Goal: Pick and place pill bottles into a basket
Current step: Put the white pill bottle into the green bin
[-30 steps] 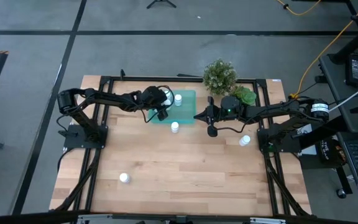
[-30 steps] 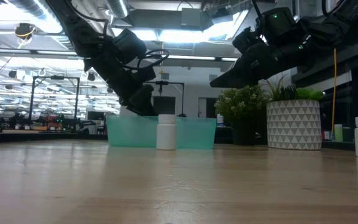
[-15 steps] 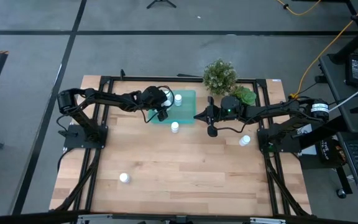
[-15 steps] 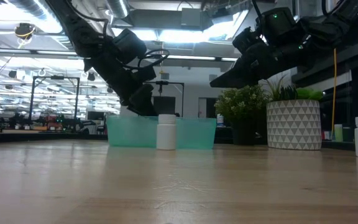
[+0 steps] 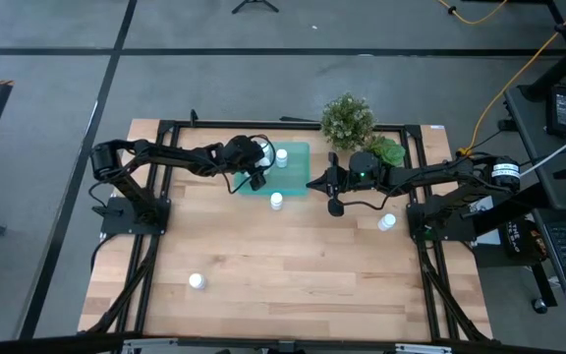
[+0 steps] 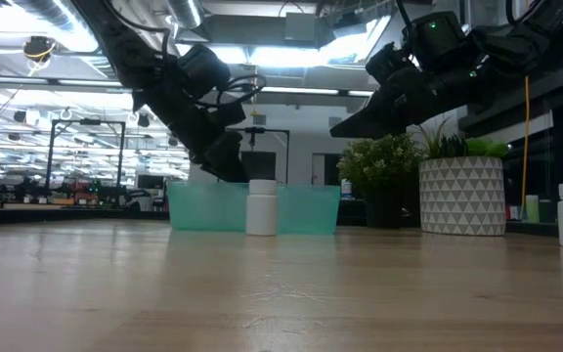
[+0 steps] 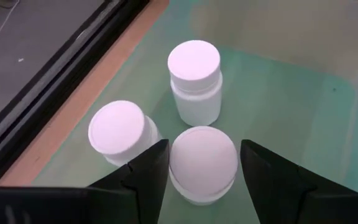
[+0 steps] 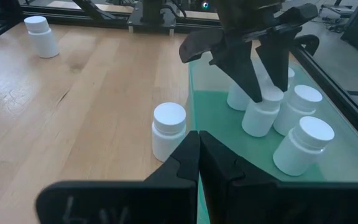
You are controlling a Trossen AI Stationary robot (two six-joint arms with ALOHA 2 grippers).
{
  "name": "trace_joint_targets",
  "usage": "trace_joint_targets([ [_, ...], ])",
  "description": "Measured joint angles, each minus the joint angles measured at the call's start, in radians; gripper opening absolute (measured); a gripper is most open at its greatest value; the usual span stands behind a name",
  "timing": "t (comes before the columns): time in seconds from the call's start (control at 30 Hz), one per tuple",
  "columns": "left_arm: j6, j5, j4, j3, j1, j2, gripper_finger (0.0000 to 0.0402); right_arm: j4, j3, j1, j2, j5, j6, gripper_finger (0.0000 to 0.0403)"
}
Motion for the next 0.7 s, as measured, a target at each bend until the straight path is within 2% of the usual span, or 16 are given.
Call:
trace_joint_targets([
  [0.23,0.007,-0.001,-0.003,0.000,0.000,-0.065,0.0192,0.000,0.000,0.000,0.000,0.000,0.000,0.0012],
  [0.5,0.035,-0.011,-0.079,0.001,-0.002,-0.216,0.0192,0.000,0.000,0.000,0.000,0.000,0.000,0.0012],
  [0.7,0.110,0.000,-0.142,0.001,-0.042,-0.313,0.0192,0.000,0.000,0.000,0.000,0.000,0.000,0.0012],
])
